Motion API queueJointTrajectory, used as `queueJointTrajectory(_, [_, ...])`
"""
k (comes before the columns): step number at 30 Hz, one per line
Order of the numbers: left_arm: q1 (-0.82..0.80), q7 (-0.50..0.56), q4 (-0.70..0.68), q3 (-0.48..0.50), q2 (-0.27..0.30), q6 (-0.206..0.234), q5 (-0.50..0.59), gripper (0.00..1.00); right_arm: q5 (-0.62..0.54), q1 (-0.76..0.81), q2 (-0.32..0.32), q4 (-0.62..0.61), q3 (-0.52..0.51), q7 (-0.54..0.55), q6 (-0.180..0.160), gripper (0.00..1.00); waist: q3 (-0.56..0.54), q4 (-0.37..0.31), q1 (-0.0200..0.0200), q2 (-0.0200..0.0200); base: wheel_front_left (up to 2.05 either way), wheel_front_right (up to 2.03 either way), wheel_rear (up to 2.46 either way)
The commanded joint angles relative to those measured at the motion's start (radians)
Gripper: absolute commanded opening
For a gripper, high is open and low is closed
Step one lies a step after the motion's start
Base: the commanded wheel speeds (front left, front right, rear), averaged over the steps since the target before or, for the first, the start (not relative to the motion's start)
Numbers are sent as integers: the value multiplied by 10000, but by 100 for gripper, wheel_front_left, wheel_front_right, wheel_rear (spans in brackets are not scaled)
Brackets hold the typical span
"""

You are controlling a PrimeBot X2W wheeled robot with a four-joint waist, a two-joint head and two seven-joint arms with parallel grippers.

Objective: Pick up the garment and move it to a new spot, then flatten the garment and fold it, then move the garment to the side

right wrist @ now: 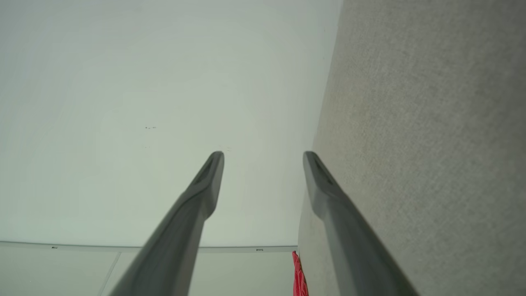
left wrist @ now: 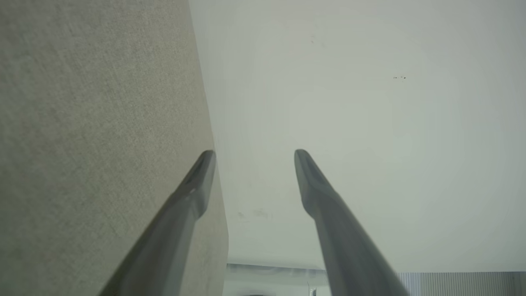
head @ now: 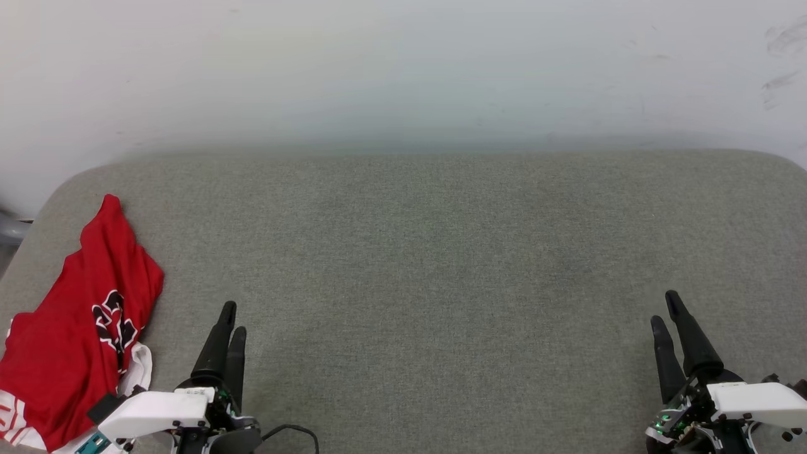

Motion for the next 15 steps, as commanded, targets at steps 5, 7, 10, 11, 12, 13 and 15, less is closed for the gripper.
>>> queueJointTrajectory(5, [-215, -328, -597, -396, 50, 0, 151, 100, -198, -92, -22, -566, 219, -326, 2, 100, -8, 13, 0, 0, 0, 0, 0])
queueJointTrajectory(7, [-217, -425, -744, -507, 73, 0, 226, 100, -313, -74, -22, -679, 248, -417, 2, 100, -12, 19, 0, 0, 0, 0, 0])
queueJointTrajectory(10, [-209, -562, -963, -651, 95, -1, 389, 100, -580, -43, -23, -835, 294, -552, 2, 100, -20, 30, 0, 0, 0, 0, 0])
queueJointTrajectory(11, [-204, -610, -1040, -673, 97, -1, 474, 100, -709, -33, -23, -882, 300, -594, 2, 100, -23, 35, 0, 0, 0, 0, 0])
queueJointTrajectory(12, [-202, -651, -1115, -701, 108, -1, 601, 100, -868, -26, -23, -931, 311, -639, 2, 100, -27, 39, 0, 0, 0, 0, 0])
queueJointTrajectory(13, [-196, -694, -1183, -734, 121, -1, 763, 100, -1057, -16, -23, -974, 314, -679, 2, 100, -30, 44, 0, 0, 0, 0, 0])
queueJointTrajectory(15, [-187, -778, -1319, -796, 132, -1, 1143, 100, -1576, -3, -24, -1061, 325, -765, 2, 100, -37, 54, 0, 0, 0, 0, 0])
